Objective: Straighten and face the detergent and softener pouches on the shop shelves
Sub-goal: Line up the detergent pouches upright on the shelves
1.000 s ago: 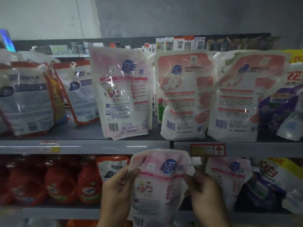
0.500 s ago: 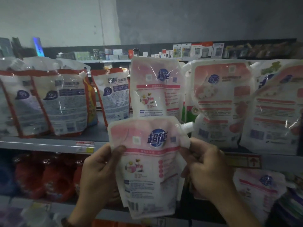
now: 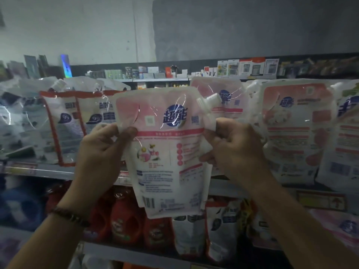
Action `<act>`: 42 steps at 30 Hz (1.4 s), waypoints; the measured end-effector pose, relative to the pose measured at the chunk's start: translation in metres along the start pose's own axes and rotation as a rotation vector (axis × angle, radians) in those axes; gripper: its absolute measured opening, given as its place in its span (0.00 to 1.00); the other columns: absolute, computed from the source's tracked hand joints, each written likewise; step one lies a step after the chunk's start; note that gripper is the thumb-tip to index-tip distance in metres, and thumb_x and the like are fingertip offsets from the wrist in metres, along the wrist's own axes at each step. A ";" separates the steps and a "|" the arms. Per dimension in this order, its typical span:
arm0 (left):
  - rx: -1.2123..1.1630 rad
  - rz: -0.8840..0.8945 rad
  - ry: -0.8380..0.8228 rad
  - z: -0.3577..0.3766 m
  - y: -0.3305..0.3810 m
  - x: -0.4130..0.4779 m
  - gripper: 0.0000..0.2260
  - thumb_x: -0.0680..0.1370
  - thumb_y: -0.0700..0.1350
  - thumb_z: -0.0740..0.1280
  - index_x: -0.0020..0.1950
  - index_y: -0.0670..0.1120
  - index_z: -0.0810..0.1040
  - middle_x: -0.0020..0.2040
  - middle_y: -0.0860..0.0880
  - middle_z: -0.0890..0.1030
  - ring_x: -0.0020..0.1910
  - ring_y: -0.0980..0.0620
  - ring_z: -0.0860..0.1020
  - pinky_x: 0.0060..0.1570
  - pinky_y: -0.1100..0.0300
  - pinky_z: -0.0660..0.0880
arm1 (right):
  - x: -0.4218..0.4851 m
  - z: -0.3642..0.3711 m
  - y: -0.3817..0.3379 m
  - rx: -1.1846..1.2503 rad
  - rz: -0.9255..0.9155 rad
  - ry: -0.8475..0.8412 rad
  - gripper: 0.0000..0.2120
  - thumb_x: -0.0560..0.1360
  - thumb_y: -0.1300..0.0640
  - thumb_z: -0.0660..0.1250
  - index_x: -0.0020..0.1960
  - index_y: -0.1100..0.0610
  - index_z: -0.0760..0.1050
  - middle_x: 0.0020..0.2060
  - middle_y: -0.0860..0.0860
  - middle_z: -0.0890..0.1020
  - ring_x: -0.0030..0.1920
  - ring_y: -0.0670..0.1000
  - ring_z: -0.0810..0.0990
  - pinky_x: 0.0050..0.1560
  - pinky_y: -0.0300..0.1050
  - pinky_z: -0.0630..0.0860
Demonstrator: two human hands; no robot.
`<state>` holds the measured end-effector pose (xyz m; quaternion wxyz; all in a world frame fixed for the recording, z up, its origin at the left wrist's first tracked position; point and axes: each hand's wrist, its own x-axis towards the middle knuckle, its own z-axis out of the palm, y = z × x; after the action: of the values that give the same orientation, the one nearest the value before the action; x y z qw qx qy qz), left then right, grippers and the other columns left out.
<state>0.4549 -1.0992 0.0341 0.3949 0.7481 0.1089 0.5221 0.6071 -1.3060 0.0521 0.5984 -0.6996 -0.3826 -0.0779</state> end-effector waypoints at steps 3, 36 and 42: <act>0.049 0.041 -0.010 -0.014 0.004 0.016 0.08 0.81 0.53 0.70 0.48 0.53 0.87 0.43 0.52 0.87 0.36 0.59 0.83 0.35 0.71 0.77 | 0.010 0.009 -0.012 0.031 -0.005 0.006 0.07 0.84 0.53 0.69 0.53 0.52 0.86 0.43 0.45 0.89 0.34 0.46 0.88 0.34 0.40 0.84; -0.154 -0.196 -0.031 0.000 -0.043 0.090 0.11 0.84 0.48 0.69 0.55 0.40 0.84 0.44 0.40 0.88 0.42 0.42 0.88 0.37 0.62 0.83 | 0.077 0.082 0.010 -0.223 0.020 0.124 0.09 0.82 0.63 0.67 0.46 0.54 0.84 0.40 0.50 0.87 0.41 0.52 0.88 0.45 0.53 0.87; -0.122 -0.196 -0.027 0.002 -0.047 0.092 0.12 0.84 0.47 0.70 0.59 0.39 0.84 0.47 0.41 0.88 0.41 0.45 0.89 0.35 0.65 0.81 | 0.073 0.080 0.001 -0.269 0.030 0.045 0.07 0.80 0.61 0.69 0.53 0.52 0.83 0.44 0.48 0.86 0.45 0.51 0.86 0.47 0.49 0.86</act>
<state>0.5078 -1.0160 0.0644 0.4906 0.7153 0.1442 0.4764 0.6302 -1.2022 0.0712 0.5087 -0.7773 -0.3445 -0.1353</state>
